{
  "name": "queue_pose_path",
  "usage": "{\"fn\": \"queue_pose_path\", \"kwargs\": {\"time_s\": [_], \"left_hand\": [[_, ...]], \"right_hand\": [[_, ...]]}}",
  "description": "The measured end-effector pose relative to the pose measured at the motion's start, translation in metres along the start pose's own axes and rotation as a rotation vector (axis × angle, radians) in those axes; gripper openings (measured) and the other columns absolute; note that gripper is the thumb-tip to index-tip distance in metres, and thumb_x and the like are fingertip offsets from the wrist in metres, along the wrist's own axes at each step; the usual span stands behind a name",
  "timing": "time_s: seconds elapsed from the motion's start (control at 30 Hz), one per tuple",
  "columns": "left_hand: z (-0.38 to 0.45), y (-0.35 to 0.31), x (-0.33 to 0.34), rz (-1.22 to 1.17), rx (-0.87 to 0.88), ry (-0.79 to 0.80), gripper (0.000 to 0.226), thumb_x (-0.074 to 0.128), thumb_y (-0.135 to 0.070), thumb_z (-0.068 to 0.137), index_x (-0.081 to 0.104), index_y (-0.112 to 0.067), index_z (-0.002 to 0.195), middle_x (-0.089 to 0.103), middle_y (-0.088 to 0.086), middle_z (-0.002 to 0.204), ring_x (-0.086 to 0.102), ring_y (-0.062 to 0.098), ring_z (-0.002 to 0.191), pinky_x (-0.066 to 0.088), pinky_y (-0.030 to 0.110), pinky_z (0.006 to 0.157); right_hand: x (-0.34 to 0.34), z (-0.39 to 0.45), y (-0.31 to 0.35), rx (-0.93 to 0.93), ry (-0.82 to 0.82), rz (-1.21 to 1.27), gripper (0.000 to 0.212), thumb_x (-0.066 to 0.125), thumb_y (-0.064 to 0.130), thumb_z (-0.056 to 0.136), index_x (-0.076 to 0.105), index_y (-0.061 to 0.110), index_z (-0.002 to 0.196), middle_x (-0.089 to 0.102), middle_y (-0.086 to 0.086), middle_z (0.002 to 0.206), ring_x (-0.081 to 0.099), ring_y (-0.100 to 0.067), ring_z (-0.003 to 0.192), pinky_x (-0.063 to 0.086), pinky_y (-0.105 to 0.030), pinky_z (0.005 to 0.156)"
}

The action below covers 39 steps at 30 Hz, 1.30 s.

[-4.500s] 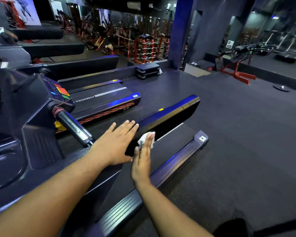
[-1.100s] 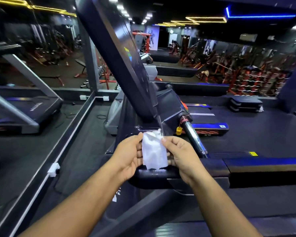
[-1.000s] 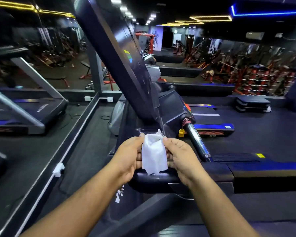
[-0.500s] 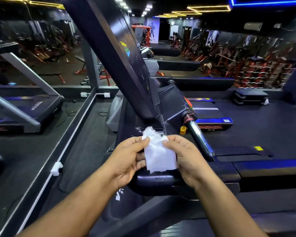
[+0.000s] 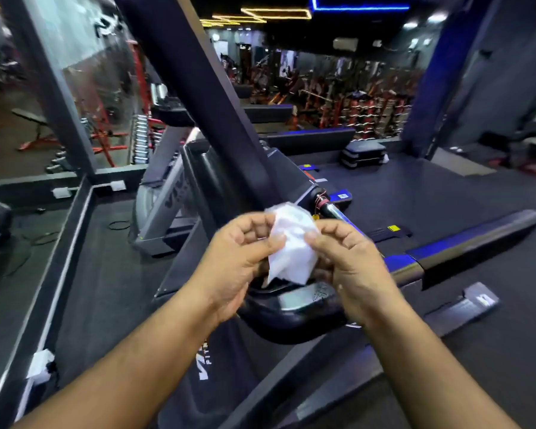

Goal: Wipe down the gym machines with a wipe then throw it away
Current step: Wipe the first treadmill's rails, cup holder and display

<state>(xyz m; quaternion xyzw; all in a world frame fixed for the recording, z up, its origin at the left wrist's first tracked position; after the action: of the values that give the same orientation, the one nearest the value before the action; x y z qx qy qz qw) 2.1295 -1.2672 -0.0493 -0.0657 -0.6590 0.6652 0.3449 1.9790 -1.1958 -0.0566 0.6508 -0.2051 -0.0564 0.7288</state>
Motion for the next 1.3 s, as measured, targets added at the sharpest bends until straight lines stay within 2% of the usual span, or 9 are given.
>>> {"fn": "queue_pose_path", "kwargs": {"time_s": [0.13,0.27,0.4,0.57,0.73,0.9,1.0,1.13,1.3], "left_hand": [[0.000,-0.054,0.009,0.299,0.394,0.253,0.037,0.063,0.020,0.084,0.070,-0.016,0.079,0.069,-0.003,0.091,0.063,0.011,0.087,0.050,0.022,0.082],[0.013,-0.047,-0.007,0.240,0.243,0.162,0.040,0.059,0.015,0.080,0.074,-0.022,0.078,0.073,0.000,0.090,0.064,0.015,0.084,0.050,0.025,0.075],[0.012,-0.015,-0.014,0.109,-0.077,0.094,0.028,0.056,0.002,0.098,0.068,-0.015,0.117,0.076,0.008,0.101,0.069,0.019,0.089,0.055,0.033,0.077],[0.008,0.021,-0.018,0.020,-0.381,0.166,0.045,0.036,-0.020,0.099,0.068,-0.007,0.127,0.073,0.019,0.118,0.069,0.027,0.096,0.055,0.039,0.081],[0.012,0.031,-0.017,0.108,-0.247,0.133,0.019,0.065,-0.017,0.096,0.074,-0.012,0.112,0.077,0.011,0.107,0.072,0.020,0.090,0.058,0.032,0.078],[0.018,0.033,-0.020,0.218,-0.095,-0.014,0.021,0.072,0.003,0.090,0.071,-0.008,0.108,0.075,0.010,0.089,0.070,0.015,0.071,0.055,0.023,0.058],[0.019,0.036,-0.019,0.286,-0.035,-0.021,0.023,0.074,0.000,0.090,0.070,-0.013,0.108,0.076,0.003,0.086,0.071,0.017,0.077,0.060,0.035,0.069],[0.021,0.039,-0.029,0.484,0.113,-0.009,0.026,0.079,-0.007,0.087,0.069,-0.018,0.109,0.074,-0.003,0.090,0.067,0.010,0.081,0.056,0.031,0.081],[0.025,0.057,-0.052,1.141,0.269,0.086,0.078,0.058,-0.070,0.079,0.055,-0.022,0.141,0.055,-0.002,0.146,0.047,0.016,0.139,0.036,0.044,0.119]], "right_hand": [[0.013,-0.014,0.049,-0.414,-0.002,-0.068,0.022,0.073,-0.005,0.081,0.069,0.016,0.084,0.071,-0.001,0.083,0.065,-0.013,0.076,0.054,-0.024,0.071],[0.014,-0.015,0.057,-0.459,0.013,-0.140,0.049,0.059,-0.024,0.085,0.073,0.021,0.073,0.076,-0.001,0.085,0.071,-0.013,0.080,0.056,-0.024,0.070],[0.006,-0.007,0.040,-0.328,-0.003,-0.192,0.031,0.067,-0.013,0.088,0.072,0.018,0.086,0.075,-0.013,0.090,0.067,-0.022,0.077,0.056,-0.031,0.067],[-0.007,0.008,0.009,-0.115,-0.016,-0.210,0.018,0.065,-0.006,0.092,0.069,0.009,0.101,0.068,-0.017,0.081,0.053,-0.030,0.074,0.045,-0.042,0.071],[-0.010,0.010,-0.013,0.077,-0.094,-0.147,0.016,0.061,0.010,0.095,0.075,0.014,0.101,0.064,-0.015,0.088,0.055,-0.028,0.081,0.049,-0.031,0.065],[-0.005,0.002,-0.037,0.359,0.092,0.259,0.054,0.034,0.037,0.101,0.062,0.003,0.133,0.067,-0.022,0.128,0.068,-0.031,0.102,0.060,-0.037,0.076],[-0.007,-0.002,-0.042,0.279,0.137,0.098,0.052,0.049,0.049,0.102,0.064,0.009,0.131,0.069,-0.020,0.124,0.070,-0.031,0.104,0.061,-0.036,0.076],[-0.026,0.005,-0.031,0.037,-0.003,-0.172,0.017,0.070,0.010,0.093,0.071,0.009,0.110,0.077,-0.007,0.097,0.070,-0.020,0.081,0.054,-0.026,0.063],[-0.046,0.009,-0.006,-0.458,-0.260,-1.097,0.013,0.070,0.020,0.091,0.067,0.027,0.102,0.073,0.010,0.096,0.068,-0.016,0.083,0.053,-0.031,0.073]]}}
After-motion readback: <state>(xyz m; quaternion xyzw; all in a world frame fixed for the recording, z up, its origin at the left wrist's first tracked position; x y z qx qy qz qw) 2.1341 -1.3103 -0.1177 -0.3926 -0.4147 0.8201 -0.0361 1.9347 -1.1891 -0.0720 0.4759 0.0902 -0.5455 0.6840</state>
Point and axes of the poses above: each hand's wrist, its own z-axis towards the middle knuckle, its own x-axis out of the palm, y = z × x, the point moved 6 cm from there along z, towards the middle knuckle
